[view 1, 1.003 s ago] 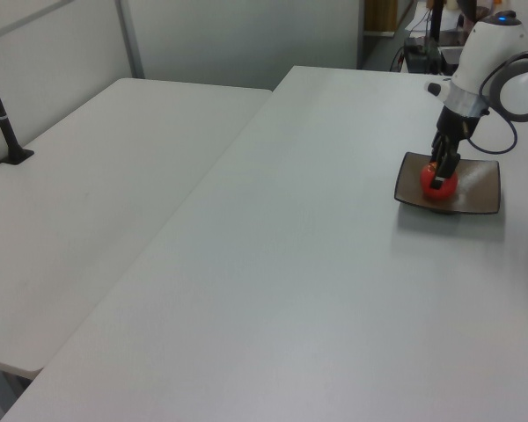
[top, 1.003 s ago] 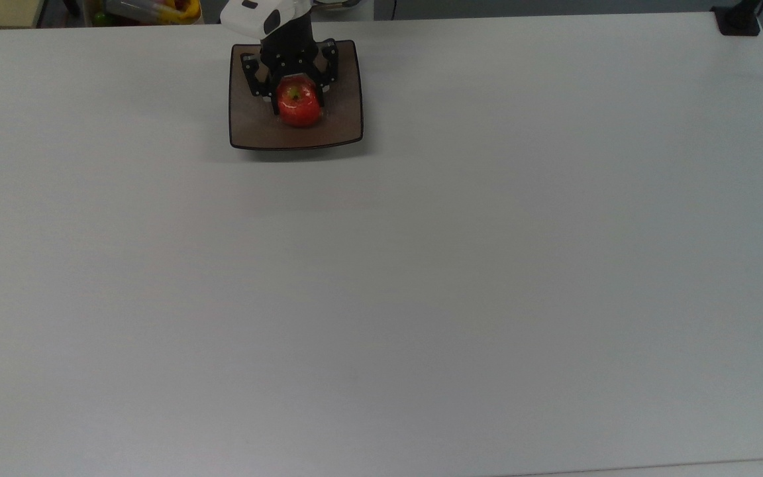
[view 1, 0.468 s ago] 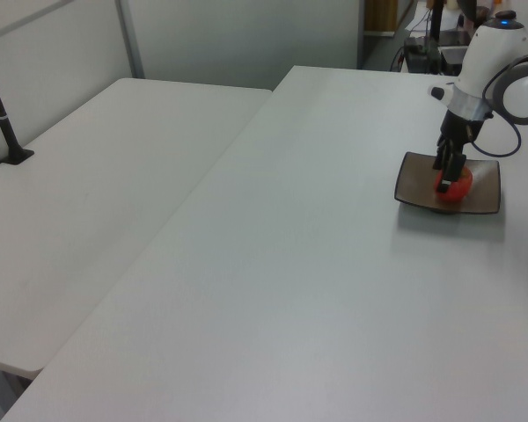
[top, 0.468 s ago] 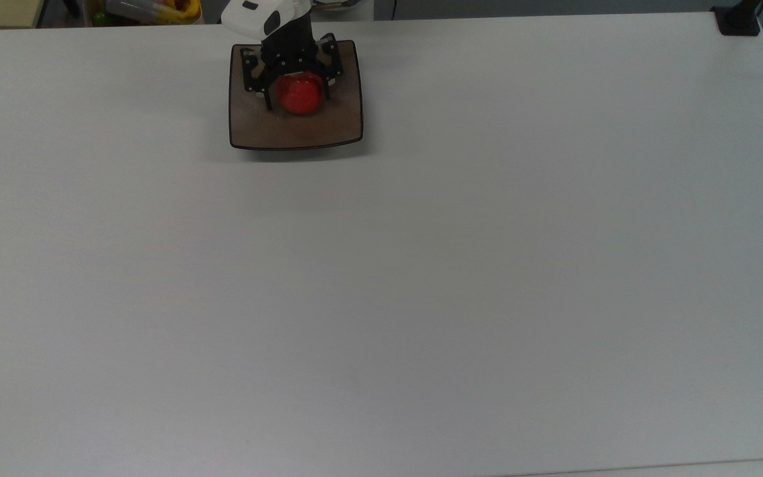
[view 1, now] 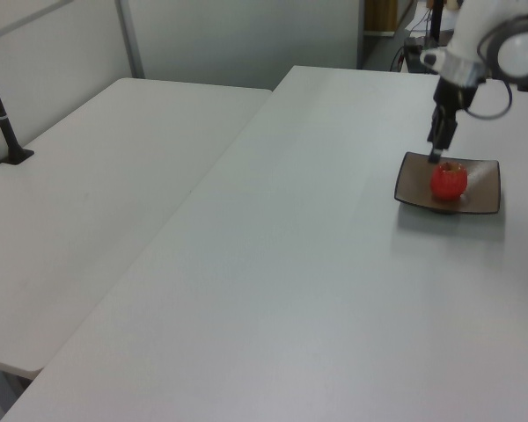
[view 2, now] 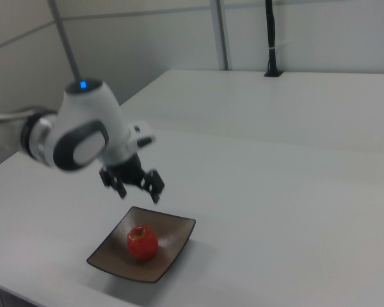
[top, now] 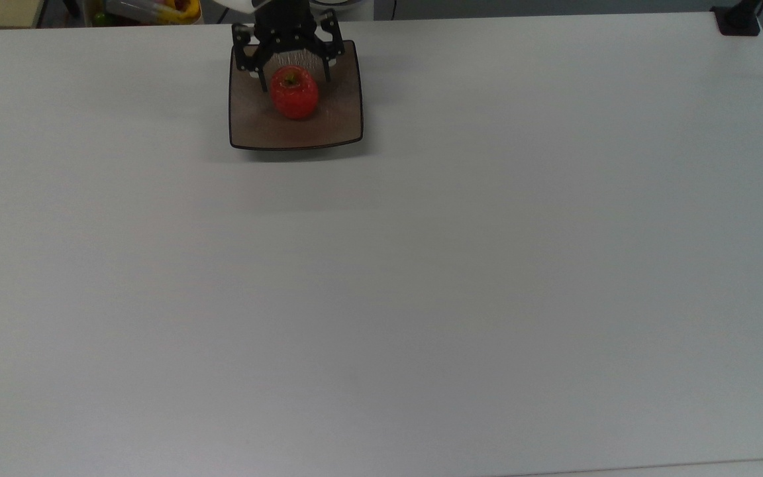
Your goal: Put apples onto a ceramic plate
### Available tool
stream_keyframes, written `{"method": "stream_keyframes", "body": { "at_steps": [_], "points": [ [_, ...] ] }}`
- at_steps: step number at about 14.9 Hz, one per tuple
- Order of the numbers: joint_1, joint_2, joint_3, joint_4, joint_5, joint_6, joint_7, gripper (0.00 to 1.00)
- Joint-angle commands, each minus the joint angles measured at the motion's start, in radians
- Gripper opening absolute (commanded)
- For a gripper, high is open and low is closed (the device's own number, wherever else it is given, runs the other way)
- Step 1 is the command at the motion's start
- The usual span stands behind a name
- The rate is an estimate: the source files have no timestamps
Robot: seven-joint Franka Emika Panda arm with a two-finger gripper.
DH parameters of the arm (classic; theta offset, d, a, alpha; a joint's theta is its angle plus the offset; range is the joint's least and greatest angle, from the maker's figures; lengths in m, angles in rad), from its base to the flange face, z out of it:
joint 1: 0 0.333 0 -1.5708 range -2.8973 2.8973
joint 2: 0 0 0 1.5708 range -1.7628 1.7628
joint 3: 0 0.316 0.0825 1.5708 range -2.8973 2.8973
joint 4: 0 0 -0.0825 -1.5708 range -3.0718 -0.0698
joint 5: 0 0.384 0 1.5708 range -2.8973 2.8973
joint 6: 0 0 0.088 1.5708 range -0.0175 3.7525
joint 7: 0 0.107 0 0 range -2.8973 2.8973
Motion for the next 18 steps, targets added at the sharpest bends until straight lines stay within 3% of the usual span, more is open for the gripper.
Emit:
{"method": "stream_keyframes", "body": {
  "at_steps": [1, 4, 9, 12, 16, 18],
  "points": [
    [0.035, 0.025, 0.019, 0.286, 0.019, -0.307, 0.067, 1.00],
    [0.059, 0.077, 0.034, 0.506, 0.022, -0.445, 0.248, 1.00],
    [0.048, 0.143, 0.034, 0.684, 0.022, -0.596, 0.345, 1.00],
    [0.036, 0.154, 0.034, 0.715, 0.013, -0.684, 0.354, 1.00],
    [0.033, 0.192, 0.036, 0.716, -0.001, -0.669, 0.339, 1.00],
    [0.036, 0.216, 0.036, 0.735, -0.040, -0.628, 0.322, 1.00]
  ]
}}
